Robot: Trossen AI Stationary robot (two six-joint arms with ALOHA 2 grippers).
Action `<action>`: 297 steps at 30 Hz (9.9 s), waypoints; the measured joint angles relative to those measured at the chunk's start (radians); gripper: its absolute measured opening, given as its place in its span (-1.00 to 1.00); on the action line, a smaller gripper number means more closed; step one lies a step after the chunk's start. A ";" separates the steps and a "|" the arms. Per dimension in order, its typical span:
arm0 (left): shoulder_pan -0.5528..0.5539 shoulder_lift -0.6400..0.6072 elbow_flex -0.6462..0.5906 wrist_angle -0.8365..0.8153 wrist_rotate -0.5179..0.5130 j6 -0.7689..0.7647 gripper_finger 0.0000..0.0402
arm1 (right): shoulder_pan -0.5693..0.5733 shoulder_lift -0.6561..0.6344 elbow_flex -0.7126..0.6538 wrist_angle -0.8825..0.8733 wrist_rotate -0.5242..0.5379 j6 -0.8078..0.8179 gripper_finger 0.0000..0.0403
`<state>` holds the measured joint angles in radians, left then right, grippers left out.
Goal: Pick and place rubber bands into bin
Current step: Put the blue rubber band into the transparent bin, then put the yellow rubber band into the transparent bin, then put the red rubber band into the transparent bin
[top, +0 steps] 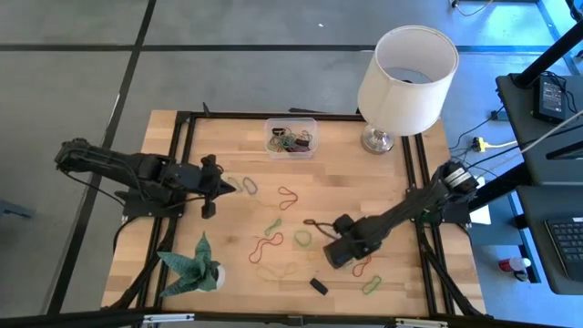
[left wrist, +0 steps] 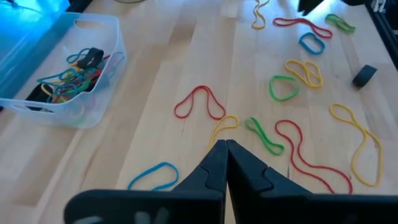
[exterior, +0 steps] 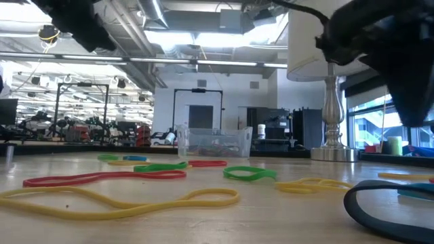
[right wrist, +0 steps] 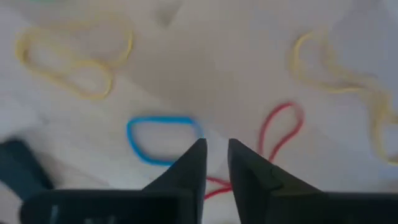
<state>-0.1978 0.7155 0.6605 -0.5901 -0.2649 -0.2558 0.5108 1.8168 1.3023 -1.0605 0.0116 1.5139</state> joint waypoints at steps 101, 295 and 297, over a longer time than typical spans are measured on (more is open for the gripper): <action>0.103 0.051 0.000 -0.010 -0.009 0.086 -0.99 | -0.747 0.320 0.778 0.137 0.144 -1.248 -0.66; 0.154 0.127 -0.082 0.228 0.293 0.173 -0.99 | 0.001 0.013 -0.293 0.180 -0.160 0.187 -0.20; 0.154 0.128 -0.082 0.225 0.293 0.168 -0.99 | 0.001 0.023 -0.293 0.194 -0.160 0.187 -0.30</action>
<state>-0.0441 0.8431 0.5781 -0.3653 0.0280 -0.0881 0.5114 1.8402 1.0093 -0.8660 -0.1486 1.7005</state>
